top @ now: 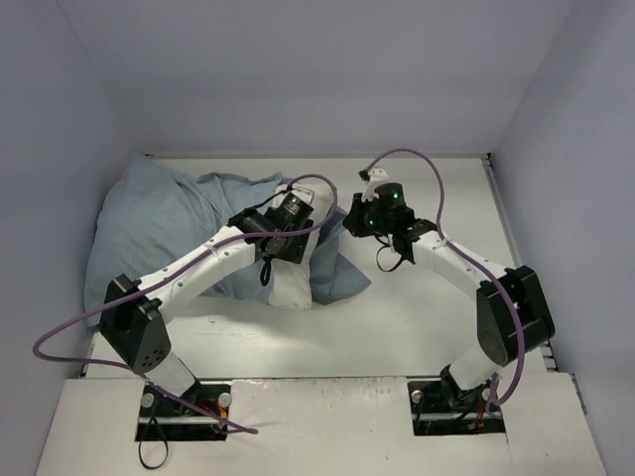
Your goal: Put the pillow into the pillowcase
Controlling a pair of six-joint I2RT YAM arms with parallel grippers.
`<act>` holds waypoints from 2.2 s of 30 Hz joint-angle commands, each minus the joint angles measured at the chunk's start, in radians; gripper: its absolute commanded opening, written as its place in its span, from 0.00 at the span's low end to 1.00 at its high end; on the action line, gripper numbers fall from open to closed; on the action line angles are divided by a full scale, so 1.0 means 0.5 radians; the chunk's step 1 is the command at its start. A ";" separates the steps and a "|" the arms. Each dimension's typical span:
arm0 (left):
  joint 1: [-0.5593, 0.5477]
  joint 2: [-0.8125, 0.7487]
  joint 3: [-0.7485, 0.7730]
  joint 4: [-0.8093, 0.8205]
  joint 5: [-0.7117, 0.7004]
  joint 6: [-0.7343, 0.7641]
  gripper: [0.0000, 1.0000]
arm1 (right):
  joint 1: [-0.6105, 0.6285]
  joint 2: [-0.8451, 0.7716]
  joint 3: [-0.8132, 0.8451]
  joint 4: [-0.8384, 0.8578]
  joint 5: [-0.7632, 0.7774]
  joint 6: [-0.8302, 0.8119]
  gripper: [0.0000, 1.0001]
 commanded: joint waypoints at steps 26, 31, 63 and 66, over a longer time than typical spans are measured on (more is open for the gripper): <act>0.125 0.614 0.664 0.095 0.182 0.569 0.00 | -0.217 -0.159 -0.092 0.251 -0.108 -0.029 0.00; 0.122 0.360 0.261 0.147 0.338 0.600 0.00 | -0.319 -0.146 0.016 0.254 -0.093 -0.060 0.00; 0.260 0.787 1.341 0.243 0.295 0.425 0.39 | -0.236 -0.567 -0.011 0.073 -0.127 -0.001 0.29; 0.147 0.508 1.175 0.230 0.333 0.523 0.77 | -0.255 -0.643 -0.100 0.054 0.039 0.005 0.56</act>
